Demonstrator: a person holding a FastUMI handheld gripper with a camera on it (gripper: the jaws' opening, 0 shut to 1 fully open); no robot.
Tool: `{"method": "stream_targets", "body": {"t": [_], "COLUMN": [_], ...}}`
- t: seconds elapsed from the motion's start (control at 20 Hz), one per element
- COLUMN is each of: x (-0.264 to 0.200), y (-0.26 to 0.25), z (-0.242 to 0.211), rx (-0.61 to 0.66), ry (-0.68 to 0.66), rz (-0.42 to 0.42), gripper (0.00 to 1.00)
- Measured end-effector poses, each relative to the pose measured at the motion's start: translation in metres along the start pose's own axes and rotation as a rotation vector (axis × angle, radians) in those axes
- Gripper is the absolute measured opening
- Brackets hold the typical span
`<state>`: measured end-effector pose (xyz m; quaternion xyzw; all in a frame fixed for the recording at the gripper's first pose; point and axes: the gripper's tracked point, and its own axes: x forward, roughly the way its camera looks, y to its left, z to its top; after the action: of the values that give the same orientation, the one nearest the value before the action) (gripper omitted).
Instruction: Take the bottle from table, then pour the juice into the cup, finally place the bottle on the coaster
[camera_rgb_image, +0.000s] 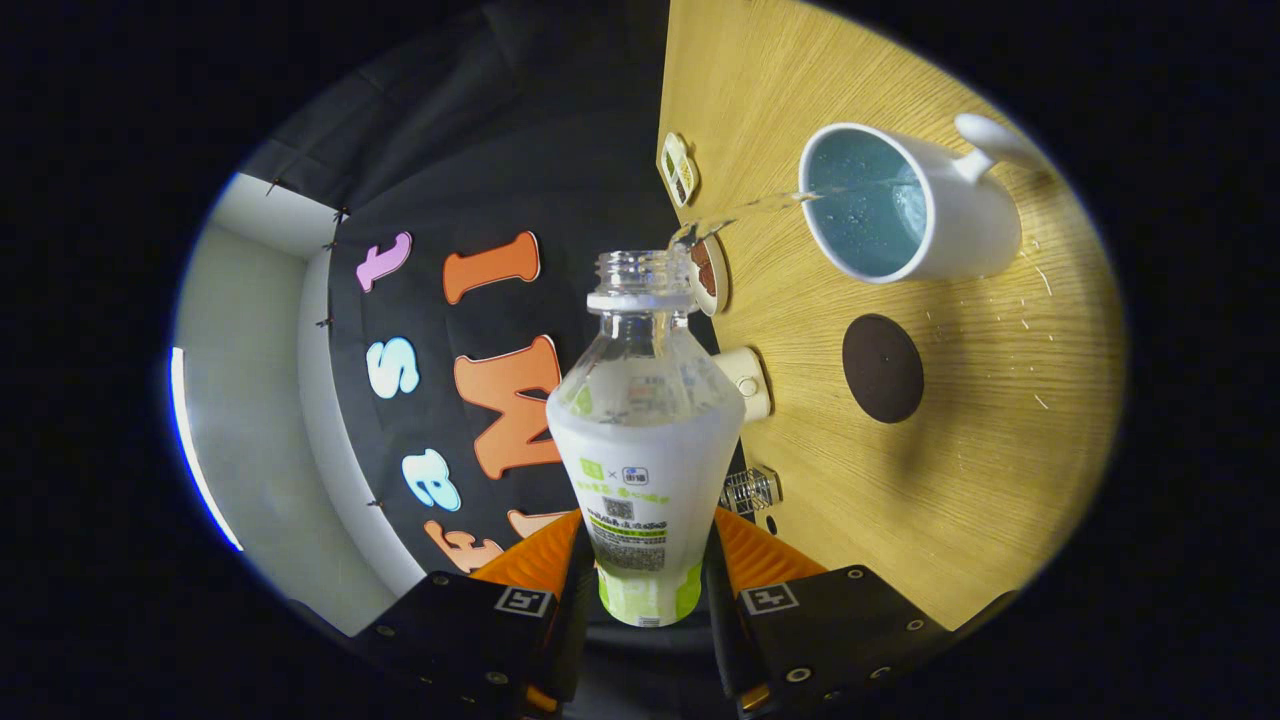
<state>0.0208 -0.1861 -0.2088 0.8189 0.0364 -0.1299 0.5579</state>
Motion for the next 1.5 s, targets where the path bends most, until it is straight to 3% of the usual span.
{"method": "stream_targets", "body": {"t": [1.5], "x": [-0.007], "y": [0.012], "z": [0.009], "rx": [0.146], "ry": [-0.021], "rz": [-0.03], "gripper": [0.54]}}
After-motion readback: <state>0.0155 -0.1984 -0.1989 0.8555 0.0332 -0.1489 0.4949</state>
